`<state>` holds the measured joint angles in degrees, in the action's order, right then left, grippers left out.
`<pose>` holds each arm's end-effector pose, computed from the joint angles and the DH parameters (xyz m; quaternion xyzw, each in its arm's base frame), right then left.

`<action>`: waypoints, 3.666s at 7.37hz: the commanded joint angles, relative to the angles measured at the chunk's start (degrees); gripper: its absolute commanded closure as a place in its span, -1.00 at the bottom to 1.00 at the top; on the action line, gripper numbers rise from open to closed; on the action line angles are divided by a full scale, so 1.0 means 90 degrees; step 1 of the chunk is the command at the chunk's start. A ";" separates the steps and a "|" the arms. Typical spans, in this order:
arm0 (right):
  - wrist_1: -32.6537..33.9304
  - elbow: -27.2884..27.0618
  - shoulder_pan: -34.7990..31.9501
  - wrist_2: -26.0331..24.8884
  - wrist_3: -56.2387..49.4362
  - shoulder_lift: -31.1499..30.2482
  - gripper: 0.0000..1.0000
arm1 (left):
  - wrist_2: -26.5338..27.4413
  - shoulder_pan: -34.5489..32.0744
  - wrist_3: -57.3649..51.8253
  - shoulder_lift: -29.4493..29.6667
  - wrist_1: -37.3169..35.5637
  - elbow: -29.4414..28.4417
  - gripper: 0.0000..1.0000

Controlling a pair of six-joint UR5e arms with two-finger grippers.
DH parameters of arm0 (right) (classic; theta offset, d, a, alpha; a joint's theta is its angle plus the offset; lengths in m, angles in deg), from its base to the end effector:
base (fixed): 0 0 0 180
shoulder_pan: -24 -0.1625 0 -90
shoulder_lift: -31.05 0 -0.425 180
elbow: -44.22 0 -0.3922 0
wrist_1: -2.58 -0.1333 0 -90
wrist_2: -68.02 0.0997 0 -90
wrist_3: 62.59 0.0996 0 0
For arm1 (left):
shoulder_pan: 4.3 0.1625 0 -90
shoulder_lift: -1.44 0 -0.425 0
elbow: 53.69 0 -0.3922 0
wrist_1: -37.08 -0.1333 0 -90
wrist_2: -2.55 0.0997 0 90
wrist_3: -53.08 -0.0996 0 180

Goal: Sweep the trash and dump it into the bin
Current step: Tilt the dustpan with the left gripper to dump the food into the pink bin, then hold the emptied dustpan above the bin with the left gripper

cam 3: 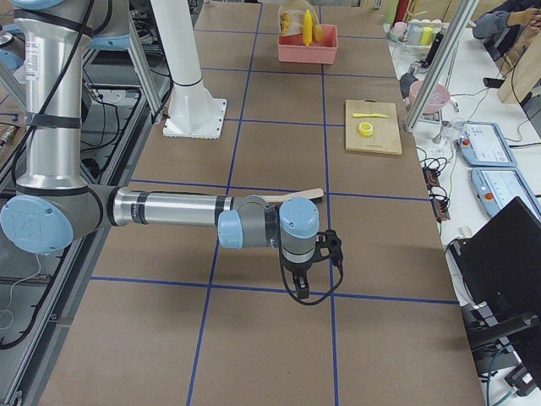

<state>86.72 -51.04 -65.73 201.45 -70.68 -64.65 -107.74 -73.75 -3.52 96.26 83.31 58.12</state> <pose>0.0627 -0.4564 0.6510 0.0690 -0.3657 -0.0851 0.9243 0.0669 -0.4598 0.5289 -0.0856 0.2110 0.5864 0.7773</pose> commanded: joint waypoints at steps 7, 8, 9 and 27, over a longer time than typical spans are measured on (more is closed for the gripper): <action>-0.0003 0.0077 0.0000 -0.0010 0.0011 -0.0186 -1.00 | 0.0497 0.0217 -0.0369 0.0100 -0.0733 0.0027 1.00; -0.0003 0.0067 0.0000 -0.0010 0.0001 -0.0186 -1.00 | 0.0497 0.0158 -0.0709 0.0071 -0.0830 0.0037 1.00; 0.0006 0.0077 0.0000 -0.0010 -0.0009 -0.0196 -1.00 | 0.0613 -0.0036 -0.0916 0.0012 -0.0976 0.0124 1.00; 0.0006 0.0077 0.0000 -0.0001 0.0021 -0.0196 -1.00 | -0.0513 -0.2275 0.2476 0.2238 -0.2228 -0.0081 1.00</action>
<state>86.74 -50.35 -65.73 201.44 -70.50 -66.42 -106.58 -94.77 13.19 115.37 62.51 57.35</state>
